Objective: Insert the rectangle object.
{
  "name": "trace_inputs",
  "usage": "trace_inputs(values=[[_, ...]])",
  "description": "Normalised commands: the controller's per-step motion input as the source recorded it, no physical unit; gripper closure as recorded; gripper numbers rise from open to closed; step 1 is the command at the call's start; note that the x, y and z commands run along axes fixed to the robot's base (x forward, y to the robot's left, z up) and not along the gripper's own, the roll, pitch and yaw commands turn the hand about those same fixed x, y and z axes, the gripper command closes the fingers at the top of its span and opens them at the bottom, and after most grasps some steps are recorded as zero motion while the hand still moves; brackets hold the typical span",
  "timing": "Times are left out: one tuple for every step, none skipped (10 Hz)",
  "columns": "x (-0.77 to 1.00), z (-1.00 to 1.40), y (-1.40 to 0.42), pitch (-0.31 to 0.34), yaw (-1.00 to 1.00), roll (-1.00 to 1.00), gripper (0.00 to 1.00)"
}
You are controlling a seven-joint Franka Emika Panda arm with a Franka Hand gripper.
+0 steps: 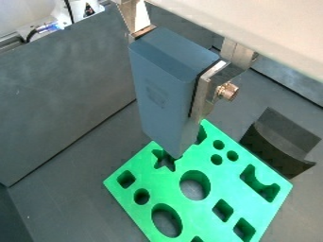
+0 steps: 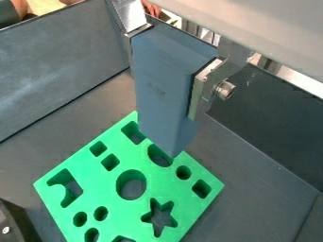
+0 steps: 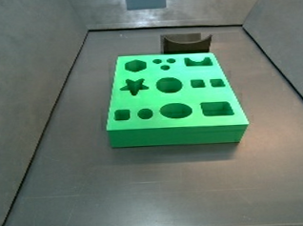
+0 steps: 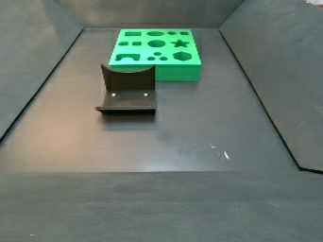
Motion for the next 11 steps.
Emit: trace_inputs(values=[[1.00,-0.68,-0.18,-0.097,0.00,0.00,1.00],[1.00,-0.67,-0.19,-0.110,0.00,0.00,1.00],[1.00,-0.65,-0.20,-0.100,0.00,0.00,1.00],[1.00,-0.63,-0.14,-0.076,0.00,0.00,1.00],[1.00,-0.64,-0.12,-0.060,0.00,0.00,1.00],[1.00,-0.66,-0.11,-0.049,0.00,0.00,1.00],[1.00,-0.67,-0.09,-0.027,0.00,0.00,1.00],[1.00,-0.62,-0.24,0.000,0.00,0.00,1.00],[1.00,-0.49,-0.30,0.054,0.00,0.04,1.00],[1.00,-0.50,-0.27,0.090,0.00,0.06,1.00],[0.98,-0.48,-0.22,0.197,0.00,0.09,1.00]])
